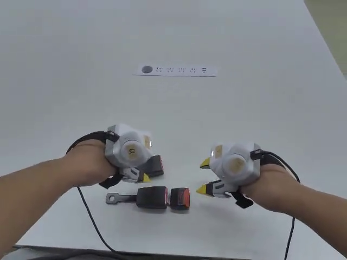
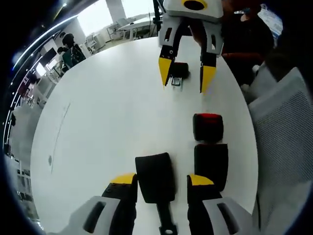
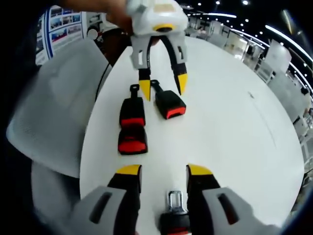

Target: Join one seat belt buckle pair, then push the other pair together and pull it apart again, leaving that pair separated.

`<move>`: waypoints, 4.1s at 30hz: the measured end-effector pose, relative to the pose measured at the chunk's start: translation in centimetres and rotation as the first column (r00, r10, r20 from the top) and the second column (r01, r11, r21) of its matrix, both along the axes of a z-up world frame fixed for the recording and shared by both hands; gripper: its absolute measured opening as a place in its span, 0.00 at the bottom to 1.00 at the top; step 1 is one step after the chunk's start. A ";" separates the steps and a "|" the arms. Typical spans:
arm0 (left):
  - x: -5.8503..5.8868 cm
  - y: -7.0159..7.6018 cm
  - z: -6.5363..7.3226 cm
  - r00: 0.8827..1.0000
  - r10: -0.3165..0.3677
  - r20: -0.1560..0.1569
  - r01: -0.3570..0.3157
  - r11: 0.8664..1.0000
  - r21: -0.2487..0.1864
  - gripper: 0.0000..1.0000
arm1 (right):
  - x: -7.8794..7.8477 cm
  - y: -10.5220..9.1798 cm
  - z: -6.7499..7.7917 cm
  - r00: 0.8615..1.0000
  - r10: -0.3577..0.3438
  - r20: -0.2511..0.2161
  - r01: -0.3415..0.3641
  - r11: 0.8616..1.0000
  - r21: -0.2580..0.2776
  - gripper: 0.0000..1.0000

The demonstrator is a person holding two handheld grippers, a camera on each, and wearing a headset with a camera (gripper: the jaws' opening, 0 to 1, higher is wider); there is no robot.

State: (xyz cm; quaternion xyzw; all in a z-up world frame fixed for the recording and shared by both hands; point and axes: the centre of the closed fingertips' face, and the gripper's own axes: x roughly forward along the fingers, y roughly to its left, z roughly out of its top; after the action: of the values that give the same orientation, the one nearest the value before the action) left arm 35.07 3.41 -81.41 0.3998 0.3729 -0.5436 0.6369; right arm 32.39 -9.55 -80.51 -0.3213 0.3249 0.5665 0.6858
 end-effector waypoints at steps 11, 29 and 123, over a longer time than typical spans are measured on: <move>0.7 1.1 -2.4 0.999 -0.015 -0.050 0.017 0.998 0.054 0.43 | 1.6 -7.4 -1.2 0.996 -0.093 0.000 0.092 0.993 -0.070 0.36; 0.3 1.1 -3.0 0.994 -0.069 -0.080 0.074 0.995 0.062 0.35 | 0.3 -9.2 -2.5 0.998 0.009 -0.057 -0.016 0.992 -0.125 0.35; 0.0 1.2 -3.2 0.992 -0.099 -0.081 0.108 0.986 0.126 0.32 | 2.5 7.1 -3.1 0.990 0.137 -0.021 -0.138 0.984 -0.110 0.28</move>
State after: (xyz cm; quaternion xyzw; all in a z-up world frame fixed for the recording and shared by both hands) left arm 35.08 4.61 -84.63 0.4386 0.4097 -0.5652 0.5660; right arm 34.92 -2.40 -83.61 -0.3767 0.3374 0.5957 0.6240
